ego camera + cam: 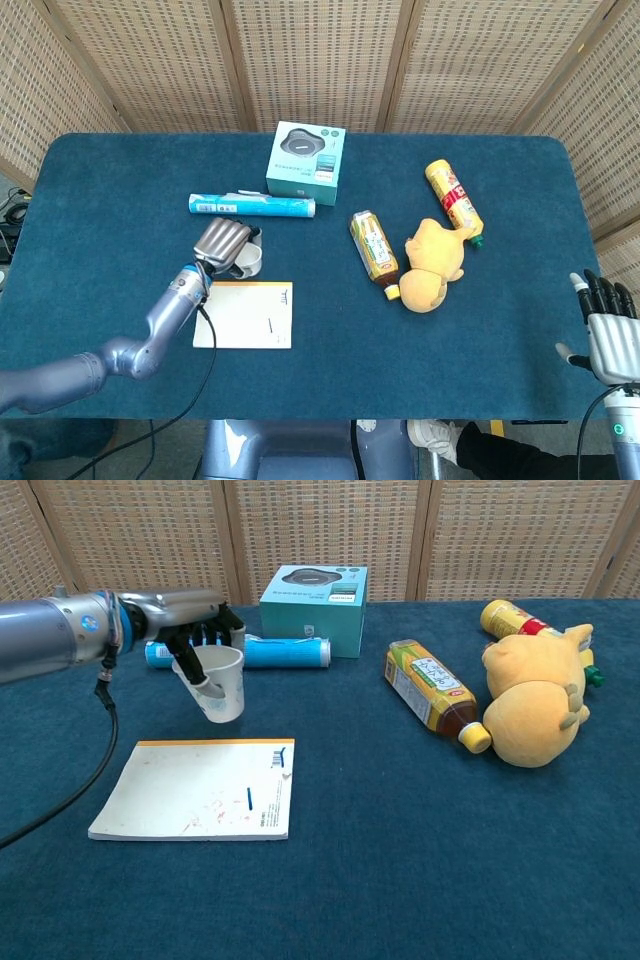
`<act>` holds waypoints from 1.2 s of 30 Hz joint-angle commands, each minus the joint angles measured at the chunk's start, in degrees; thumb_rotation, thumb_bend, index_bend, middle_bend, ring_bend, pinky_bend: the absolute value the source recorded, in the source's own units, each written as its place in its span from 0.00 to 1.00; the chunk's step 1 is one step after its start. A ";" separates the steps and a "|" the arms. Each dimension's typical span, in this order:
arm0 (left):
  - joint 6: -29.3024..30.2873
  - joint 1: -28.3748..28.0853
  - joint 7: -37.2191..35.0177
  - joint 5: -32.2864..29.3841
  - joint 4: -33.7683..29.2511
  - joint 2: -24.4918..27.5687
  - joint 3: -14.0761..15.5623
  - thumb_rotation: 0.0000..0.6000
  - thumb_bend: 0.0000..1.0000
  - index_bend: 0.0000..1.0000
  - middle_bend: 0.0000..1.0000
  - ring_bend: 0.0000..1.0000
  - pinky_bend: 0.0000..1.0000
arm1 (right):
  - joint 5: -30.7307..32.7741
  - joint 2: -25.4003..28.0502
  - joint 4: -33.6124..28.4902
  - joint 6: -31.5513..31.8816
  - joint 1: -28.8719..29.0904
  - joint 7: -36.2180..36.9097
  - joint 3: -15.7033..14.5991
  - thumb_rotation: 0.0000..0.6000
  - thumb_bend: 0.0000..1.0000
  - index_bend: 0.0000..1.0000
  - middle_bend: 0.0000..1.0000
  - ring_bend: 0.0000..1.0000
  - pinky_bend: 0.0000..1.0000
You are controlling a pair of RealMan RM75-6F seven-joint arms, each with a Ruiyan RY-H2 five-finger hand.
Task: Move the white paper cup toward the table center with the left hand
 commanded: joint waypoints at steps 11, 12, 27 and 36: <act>2.99 -1.69 4.58 -3.77 3.03 -3.05 1.75 1.00 0.19 0.46 0.48 0.41 0.34 | 0.90 0.44 0.54 -0.37 0.10 1.26 0.32 1.00 0.00 0.00 0.00 0.00 0.00; 2.98 -1.64 4.59 -3.93 3.01 -2.90 1.85 1.00 0.19 0.46 0.48 0.41 0.34 | 0.89 0.46 0.51 -0.38 0.10 1.32 0.29 1.00 0.00 0.00 0.00 0.00 0.00; -0.10 -1.74 2.76 -5.52 3.35 -1.87 3.24 1.00 0.09 0.00 0.00 0.00 0.08 | 0.90 0.65 0.17 -0.07 0.10 1.34 0.17 1.00 0.00 0.00 0.00 0.00 0.00; 9.15 3.90 -4.53 3.58 -11.58 9.92 1.63 1.00 0.08 0.00 0.00 0.00 0.00 | -0.07 1.38 -0.66 0.70 -0.34 2.16 -0.21 1.00 0.00 0.00 0.00 0.00 0.00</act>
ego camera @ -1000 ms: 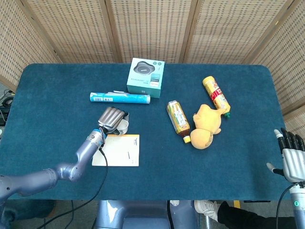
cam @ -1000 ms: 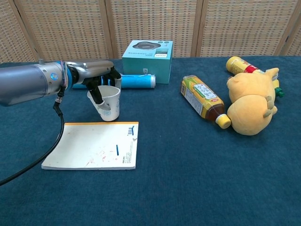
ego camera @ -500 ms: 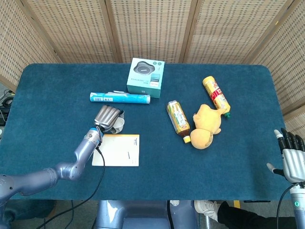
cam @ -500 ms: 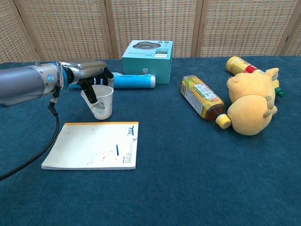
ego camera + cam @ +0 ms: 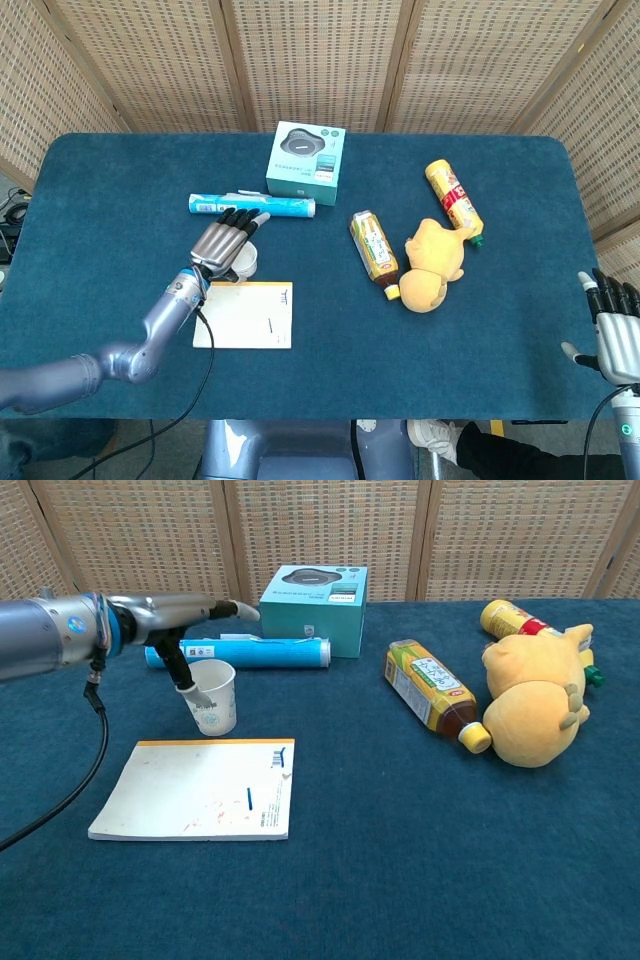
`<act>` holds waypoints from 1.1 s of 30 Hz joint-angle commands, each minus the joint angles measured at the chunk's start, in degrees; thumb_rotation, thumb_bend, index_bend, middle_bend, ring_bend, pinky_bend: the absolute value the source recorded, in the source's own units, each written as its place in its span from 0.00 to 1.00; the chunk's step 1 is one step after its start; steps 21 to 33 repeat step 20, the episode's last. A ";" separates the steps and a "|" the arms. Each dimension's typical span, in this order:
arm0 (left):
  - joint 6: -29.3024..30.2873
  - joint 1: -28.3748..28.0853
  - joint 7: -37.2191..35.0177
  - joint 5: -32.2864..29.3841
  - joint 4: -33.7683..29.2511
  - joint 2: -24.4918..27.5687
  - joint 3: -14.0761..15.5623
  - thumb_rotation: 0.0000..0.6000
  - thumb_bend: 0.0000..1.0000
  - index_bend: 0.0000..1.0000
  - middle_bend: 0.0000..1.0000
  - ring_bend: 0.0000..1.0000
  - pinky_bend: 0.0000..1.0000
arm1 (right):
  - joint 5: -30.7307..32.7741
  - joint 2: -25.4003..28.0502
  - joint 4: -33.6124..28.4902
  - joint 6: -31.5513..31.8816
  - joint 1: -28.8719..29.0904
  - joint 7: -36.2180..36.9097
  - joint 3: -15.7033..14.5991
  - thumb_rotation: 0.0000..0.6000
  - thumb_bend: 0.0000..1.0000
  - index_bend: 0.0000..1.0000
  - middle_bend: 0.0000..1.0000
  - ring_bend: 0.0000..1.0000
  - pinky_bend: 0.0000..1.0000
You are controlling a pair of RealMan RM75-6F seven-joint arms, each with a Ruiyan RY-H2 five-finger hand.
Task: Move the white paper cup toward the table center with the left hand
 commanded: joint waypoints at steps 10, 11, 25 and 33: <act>26.94 21.30 -9.43 12.24 -21.37 20.66 4.57 1.00 0.08 0.00 0.00 0.00 0.00 | -2.09 0.61 -0.70 2.27 -0.74 0.94 -0.25 1.00 0.00 0.00 0.00 0.00 0.00; 28.36 23.33 -10.90 13.40 -22.03 21.80 5.86 1.00 0.08 0.00 0.00 0.00 0.00 | -2.41 0.72 -0.75 2.52 -0.79 1.12 -0.27 1.00 0.00 0.00 0.00 0.00 0.00; 39.54 37.14 -20.87 25.70 -18.01 22.42 15.59 1.00 0.08 0.00 0.00 0.00 0.00 | -7.29 0.70 -0.82 5.48 -1.40 1.79 -1.36 1.00 0.00 0.00 0.00 0.00 0.00; 39.54 37.14 -20.87 25.70 -18.01 22.42 15.59 1.00 0.08 0.00 0.00 0.00 0.00 | -7.29 0.70 -0.82 5.48 -1.40 1.79 -1.36 1.00 0.00 0.00 0.00 0.00 0.00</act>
